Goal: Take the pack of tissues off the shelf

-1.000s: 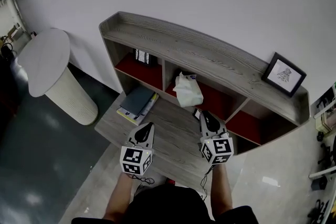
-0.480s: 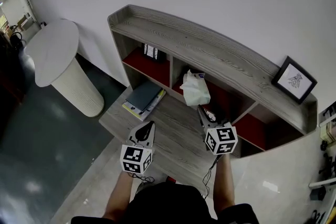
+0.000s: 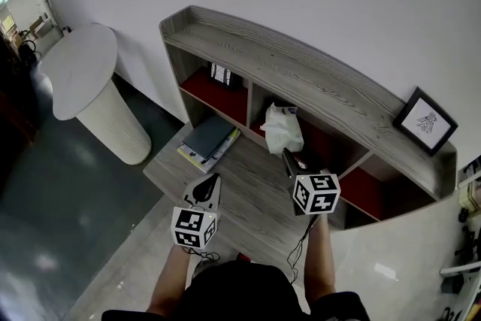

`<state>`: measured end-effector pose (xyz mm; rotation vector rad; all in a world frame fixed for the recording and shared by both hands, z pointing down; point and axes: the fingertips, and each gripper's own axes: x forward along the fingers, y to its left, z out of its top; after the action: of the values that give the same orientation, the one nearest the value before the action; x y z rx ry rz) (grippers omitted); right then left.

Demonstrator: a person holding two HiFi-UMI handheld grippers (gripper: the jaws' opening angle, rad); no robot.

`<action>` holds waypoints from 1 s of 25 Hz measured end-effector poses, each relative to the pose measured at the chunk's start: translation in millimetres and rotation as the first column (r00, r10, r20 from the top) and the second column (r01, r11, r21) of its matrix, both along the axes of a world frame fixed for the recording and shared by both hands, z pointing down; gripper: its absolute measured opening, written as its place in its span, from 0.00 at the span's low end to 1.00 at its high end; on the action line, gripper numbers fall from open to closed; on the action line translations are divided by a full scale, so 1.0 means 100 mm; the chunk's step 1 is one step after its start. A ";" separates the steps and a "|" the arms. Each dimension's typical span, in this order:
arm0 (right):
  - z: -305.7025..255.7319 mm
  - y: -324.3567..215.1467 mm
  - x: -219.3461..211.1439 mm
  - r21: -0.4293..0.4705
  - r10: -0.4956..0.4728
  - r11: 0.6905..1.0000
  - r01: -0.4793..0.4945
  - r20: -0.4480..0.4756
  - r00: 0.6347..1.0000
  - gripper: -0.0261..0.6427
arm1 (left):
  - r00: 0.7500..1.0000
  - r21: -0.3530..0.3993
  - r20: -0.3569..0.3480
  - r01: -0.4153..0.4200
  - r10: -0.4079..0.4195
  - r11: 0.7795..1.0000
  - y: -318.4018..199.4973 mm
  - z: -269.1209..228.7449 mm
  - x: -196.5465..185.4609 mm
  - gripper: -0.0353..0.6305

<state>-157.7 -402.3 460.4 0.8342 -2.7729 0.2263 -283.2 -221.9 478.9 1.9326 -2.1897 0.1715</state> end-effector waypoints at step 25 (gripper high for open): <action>0.10 -0.03 -0.12 0.009 0.007 1.000 -0.007 -0.031 0.999 0.09 | 0.999 -0.016 -0.005 0.048 -0.048 0.999 0.17 0.04 -0.09 0.06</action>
<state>-170.0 -405.1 470.0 0.8429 -2.7447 0.2003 -292.0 -204.5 482.8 1.8687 -2.2219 0.1752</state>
